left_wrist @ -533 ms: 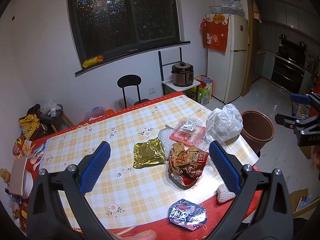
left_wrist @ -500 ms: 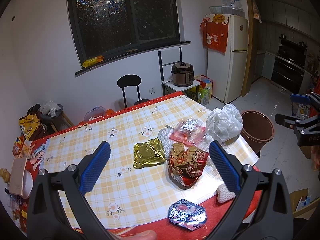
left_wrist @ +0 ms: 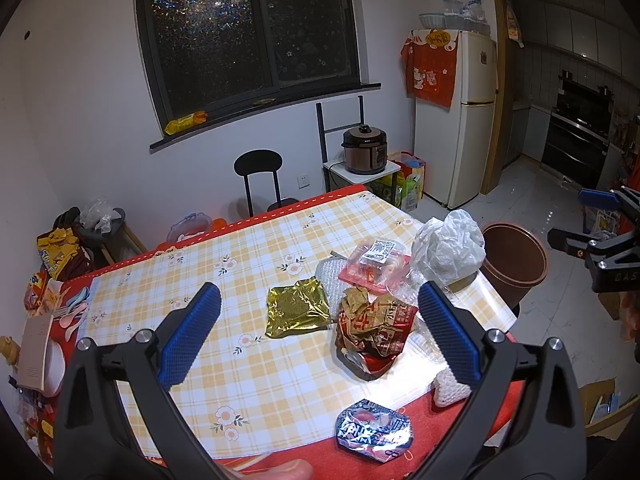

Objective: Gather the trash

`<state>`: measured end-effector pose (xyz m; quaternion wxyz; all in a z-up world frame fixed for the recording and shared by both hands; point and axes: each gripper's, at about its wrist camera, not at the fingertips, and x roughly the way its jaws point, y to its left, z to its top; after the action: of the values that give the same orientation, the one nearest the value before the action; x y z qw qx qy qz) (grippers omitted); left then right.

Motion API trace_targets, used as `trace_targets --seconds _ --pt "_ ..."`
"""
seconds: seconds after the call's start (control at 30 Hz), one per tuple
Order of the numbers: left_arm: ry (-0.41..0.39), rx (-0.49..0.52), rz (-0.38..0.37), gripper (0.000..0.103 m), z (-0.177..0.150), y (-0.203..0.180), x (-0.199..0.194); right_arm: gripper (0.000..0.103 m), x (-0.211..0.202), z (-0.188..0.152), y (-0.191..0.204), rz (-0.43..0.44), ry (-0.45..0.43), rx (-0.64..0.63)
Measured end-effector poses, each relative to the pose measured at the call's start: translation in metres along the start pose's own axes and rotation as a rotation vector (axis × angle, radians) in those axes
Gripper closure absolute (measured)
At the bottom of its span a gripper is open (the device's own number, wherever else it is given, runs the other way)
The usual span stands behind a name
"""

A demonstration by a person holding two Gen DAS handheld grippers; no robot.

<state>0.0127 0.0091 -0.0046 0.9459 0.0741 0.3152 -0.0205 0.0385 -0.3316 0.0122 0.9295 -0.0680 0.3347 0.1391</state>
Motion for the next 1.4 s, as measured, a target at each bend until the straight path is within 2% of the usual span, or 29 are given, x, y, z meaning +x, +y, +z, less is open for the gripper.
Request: trace_targets --seconds 1.03,1.4 --pt "0.006 -0.008 0.001 0.006 -0.003 -0.007 0.002 0.004 0.002 0.0 0.001 0.003 0.002 -0.001" --pt "0.027 -0.09 -0.071 0.006 -0.02 0.002 0.008 0.004 0.008 -0.015 -0.003 0.025 -0.022 0.045"
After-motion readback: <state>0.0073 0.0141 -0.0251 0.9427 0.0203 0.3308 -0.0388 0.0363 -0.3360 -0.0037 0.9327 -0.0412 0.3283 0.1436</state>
